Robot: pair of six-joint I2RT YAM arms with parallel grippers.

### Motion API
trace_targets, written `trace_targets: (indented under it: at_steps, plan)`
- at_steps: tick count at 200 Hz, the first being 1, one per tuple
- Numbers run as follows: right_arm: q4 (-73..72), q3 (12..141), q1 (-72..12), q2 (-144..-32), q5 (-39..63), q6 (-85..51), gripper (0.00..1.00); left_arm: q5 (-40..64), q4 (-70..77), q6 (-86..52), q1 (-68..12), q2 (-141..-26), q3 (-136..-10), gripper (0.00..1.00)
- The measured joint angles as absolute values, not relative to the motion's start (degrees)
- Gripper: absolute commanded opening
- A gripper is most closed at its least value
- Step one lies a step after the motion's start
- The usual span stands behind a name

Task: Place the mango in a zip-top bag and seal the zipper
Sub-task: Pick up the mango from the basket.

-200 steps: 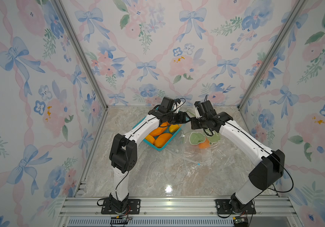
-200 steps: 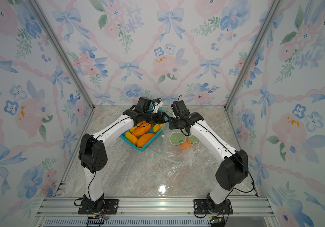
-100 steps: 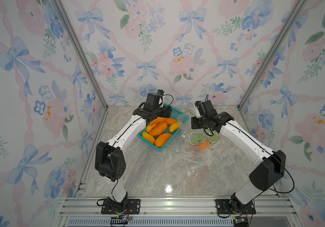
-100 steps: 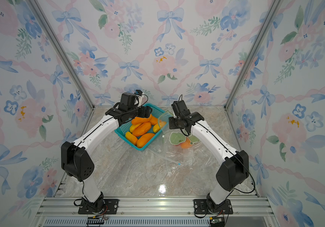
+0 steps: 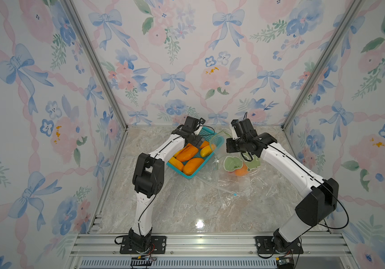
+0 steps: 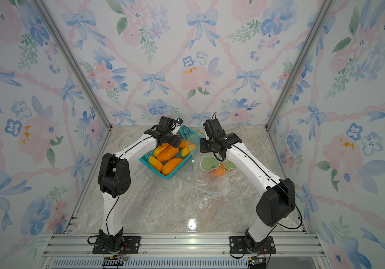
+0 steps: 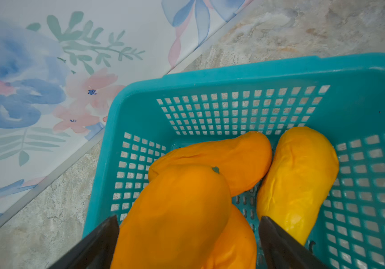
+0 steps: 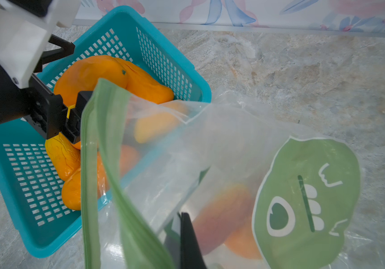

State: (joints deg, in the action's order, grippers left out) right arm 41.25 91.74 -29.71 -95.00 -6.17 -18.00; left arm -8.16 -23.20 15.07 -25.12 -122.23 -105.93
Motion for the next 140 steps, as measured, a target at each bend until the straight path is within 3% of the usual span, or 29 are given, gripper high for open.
trace_targets:
  at_steps: [107,140]
  plan:
    - [41.3,91.8,-29.6,-95.0,-6.2,-18.0,0.05,-12.2,-28.8,19.0,-25.1,-129.3,-112.0,0.98]
    - [41.3,91.8,-29.5,-95.0,-6.2,-18.0,0.05,-12.2,-29.3,18.0,-24.9,-130.6,-113.4,0.84]
